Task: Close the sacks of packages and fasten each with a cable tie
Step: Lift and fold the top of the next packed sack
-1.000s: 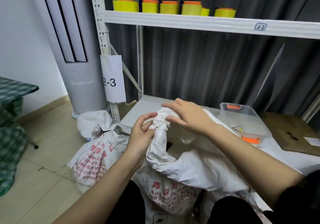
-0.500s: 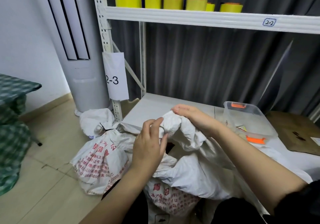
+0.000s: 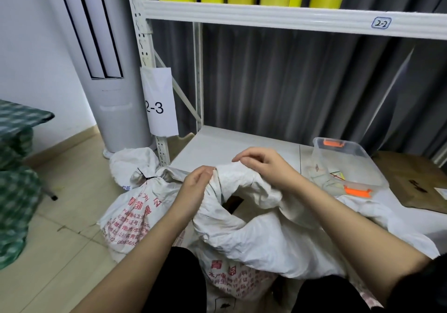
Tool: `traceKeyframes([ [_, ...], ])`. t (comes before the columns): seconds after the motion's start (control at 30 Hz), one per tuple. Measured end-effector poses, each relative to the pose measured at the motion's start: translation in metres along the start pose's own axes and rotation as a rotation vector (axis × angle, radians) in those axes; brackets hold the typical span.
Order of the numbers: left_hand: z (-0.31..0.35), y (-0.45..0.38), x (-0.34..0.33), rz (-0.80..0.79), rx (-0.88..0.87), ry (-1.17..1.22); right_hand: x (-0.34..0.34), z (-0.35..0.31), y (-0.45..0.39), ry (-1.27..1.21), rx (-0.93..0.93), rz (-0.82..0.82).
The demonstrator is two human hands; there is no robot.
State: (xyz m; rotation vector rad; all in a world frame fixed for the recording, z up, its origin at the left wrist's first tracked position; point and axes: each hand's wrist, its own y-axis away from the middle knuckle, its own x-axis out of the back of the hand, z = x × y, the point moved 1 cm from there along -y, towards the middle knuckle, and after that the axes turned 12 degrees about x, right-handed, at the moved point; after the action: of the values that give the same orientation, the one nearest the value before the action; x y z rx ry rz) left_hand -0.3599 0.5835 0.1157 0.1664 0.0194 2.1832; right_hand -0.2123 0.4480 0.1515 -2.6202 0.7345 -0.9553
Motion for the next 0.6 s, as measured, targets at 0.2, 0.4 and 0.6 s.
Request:
traceKeyframes([
  [0.2, 0.007, -0.001, -0.010, 0.313, -0.508, -0.840, -0.007, -0.002, -0.026, -0.365, -0.162, -0.046],
  [0.4, 0.006, -0.024, -0.002, 0.350, -0.405, -1.042, -0.013, -0.012, -0.007, 0.324, -0.093, 0.026],
  [0.6, 0.002, -0.041, 0.004, 0.051, -0.014, -0.428, -0.014, -0.009, 0.007, 1.036, -0.049, -0.123],
])
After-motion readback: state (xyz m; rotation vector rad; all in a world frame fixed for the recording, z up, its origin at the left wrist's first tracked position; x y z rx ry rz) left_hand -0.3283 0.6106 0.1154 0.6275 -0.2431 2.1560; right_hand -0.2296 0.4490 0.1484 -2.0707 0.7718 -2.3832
